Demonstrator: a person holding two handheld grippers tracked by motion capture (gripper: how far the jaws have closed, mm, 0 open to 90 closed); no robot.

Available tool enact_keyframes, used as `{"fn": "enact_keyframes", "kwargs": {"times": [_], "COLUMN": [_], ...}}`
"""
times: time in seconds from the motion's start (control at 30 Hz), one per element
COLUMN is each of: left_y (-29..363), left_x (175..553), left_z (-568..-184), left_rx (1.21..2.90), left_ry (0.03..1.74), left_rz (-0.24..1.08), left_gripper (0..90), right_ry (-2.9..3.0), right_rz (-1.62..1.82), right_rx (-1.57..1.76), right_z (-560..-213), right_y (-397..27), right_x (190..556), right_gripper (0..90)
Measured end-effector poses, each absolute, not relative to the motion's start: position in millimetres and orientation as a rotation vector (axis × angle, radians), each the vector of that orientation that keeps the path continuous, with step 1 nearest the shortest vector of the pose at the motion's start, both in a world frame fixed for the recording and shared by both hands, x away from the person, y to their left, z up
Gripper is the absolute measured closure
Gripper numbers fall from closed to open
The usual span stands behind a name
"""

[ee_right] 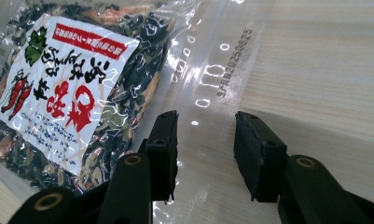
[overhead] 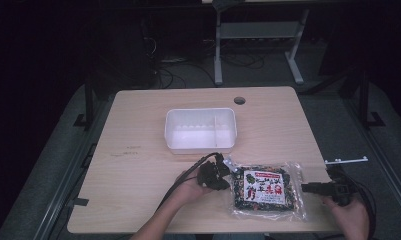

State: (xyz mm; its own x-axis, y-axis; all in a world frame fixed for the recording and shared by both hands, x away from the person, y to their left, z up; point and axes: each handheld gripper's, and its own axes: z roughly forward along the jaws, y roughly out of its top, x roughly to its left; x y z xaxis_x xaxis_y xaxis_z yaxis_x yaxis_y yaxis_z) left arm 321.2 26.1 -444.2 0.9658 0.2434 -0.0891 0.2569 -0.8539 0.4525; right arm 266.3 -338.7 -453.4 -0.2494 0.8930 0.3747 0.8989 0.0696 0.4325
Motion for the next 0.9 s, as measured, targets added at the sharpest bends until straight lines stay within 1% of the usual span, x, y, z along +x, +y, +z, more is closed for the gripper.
{"fn": "enact_keyframes", "kwargs": {"times": [0.23, 0.5, 0.6, 0.63, 0.67, 0.73, 0.83, 0.87, 0.9], "left_y": [25.6, 25.4, 25.5, 25.5, 25.6, 25.5, 25.3, 25.4, 25.3], "left_x": [320.6, 320.5, 320.5, 320.4, 320.4, 320.3, 320.1, 320.1, 320.1], "left_z": [-444.1, -444.3, -444.5, -444.6, -444.6, -444.8, -444.8, -444.8, -444.9], "left_rx": [2.643, 2.642, 2.640, 2.640, 2.640, 2.636, 2.637, 2.636, 2.636], "left_ry": [0.353, 0.354, 0.355, 0.355, 0.356, 0.358, 0.357, 0.356, 0.356], "left_rz": [-0.033, -0.033, -0.033, -0.033, -0.033, -0.034, -0.032, -0.033, -0.033], "left_gripper": [89.3, 89.2, 89.2, 89.2, 89.2, 89.2, 89.2, 89.0, 89.0], "right_ry": [-2.278, -2.247, -2.244, -2.250, -2.250, -2.276, -2.259, -2.276, -2.284], "right_rz": [-0.950, -1.065, -1.103, -1.097, -1.097, -1.015, -0.989, -0.998, -1.003], "right_rx": [-1.912, -1.882, -1.855, -1.848, -1.848, -1.855, -1.855, -1.860, -1.861], "right_z": [-455.6, -448.4, -447.8, -448.5, -448.5, -453.6, -459.0, -456.4, -455.5], "right_y": [-339.4, -341.6, -340.4, -339.0, -339.0, -336.0, -335.8, -336.2, -336.5], "right_x": [266.5, 262.7, 262.5, 263.3, 263.3, 266.3, 269.0, 268.3, 268.0], "right_gripper": [59.6, 62.1, 67.0, 70.3, 70.3, 73.9, 76.6, 79.0, 84.1]}}
